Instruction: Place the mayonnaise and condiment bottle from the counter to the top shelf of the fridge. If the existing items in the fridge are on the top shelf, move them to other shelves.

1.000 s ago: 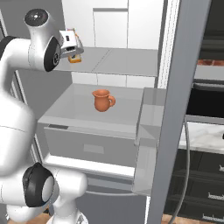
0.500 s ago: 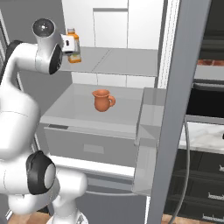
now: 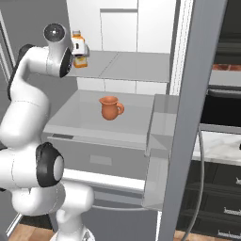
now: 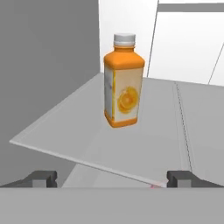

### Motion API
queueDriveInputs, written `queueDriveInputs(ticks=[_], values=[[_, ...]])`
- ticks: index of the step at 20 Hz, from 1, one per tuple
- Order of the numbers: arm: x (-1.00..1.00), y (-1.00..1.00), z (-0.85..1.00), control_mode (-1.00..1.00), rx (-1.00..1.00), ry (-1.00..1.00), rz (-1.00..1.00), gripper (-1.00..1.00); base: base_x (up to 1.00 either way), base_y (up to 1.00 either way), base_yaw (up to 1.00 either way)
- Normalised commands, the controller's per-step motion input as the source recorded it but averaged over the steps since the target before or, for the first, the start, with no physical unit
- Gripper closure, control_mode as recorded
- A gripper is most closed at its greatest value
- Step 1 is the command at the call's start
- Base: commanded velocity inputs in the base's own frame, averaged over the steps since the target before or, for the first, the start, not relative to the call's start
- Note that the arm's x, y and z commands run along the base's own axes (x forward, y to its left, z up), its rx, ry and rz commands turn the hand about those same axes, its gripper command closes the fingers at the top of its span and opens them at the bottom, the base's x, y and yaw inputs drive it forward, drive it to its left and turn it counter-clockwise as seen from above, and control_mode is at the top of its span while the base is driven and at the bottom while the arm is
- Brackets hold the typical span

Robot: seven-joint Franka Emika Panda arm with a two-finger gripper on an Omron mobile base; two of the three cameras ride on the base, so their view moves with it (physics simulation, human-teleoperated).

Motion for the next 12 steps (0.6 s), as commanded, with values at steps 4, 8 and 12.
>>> queueDriveInputs(ticks=[4,8,12], values=[[0.50,0.06,-0.01,-1.00,0.00,0.00,0.00,-1.00,0.00,0.00,0.00],[0.57,0.19,-0.01,-1.00,0.00,0.00,0.00,-1.00,0.00,0.00,0.00],[0.53,0.09,-0.06,-1.00,0.00,0.02,0.01,-1.00,0.00,0.00,0.00]])
